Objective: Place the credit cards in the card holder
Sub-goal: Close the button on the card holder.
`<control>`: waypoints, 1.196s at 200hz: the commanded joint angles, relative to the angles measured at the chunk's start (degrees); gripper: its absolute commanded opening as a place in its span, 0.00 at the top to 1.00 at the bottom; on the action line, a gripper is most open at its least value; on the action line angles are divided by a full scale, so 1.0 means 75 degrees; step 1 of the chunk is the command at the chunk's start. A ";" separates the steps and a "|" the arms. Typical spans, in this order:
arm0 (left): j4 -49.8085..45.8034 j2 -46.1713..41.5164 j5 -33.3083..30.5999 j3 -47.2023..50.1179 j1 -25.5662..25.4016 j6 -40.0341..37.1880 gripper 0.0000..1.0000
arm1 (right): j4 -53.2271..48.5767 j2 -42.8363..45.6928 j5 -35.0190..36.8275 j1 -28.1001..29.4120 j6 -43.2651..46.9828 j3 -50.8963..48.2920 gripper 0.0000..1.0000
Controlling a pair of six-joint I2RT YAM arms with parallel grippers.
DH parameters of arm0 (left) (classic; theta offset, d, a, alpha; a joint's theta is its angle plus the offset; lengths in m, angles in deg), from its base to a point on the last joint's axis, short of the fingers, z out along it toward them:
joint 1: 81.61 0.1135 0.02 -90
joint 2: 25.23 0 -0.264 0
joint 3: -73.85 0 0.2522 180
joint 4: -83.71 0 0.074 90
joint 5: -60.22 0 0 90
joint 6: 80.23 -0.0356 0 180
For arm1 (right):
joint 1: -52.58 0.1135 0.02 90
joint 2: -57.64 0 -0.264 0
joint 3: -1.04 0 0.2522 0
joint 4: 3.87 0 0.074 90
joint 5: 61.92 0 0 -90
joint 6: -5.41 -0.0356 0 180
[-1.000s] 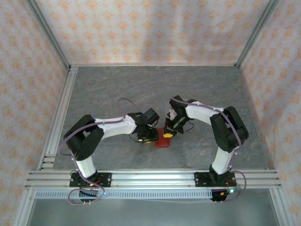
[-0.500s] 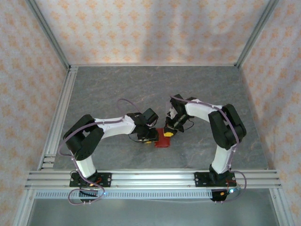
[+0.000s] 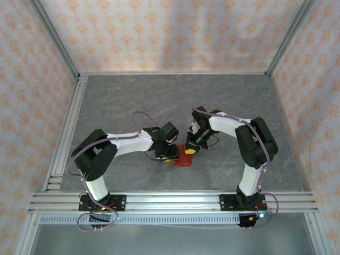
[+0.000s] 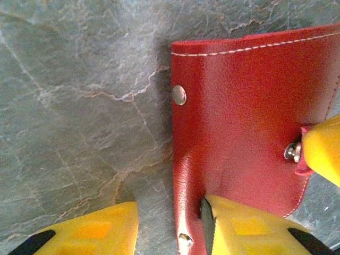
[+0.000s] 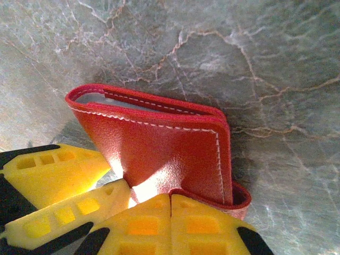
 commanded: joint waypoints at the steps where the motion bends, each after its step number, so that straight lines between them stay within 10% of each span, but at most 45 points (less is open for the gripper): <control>1: 0.0023 0.0046 -0.0018 -0.0025 0.0066 0.0054 0.62 | 0.0162 0.0006 0.0782 0.0120 -0.0066 -0.0329 1.00; 202: -0.1013 -0.0412 -0.0400 -0.0597 0.0263 -0.0180 0.63 | 0.2734 0.1448 0.2280 0.0312 -0.0907 -0.2526 1.00; 239: -0.2288 -0.1499 -0.1562 -0.1064 0.0670 -0.0691 0.54 | 0.2711 0.1962 0.2245 0.0253 -0.0928 -0.1644 0.68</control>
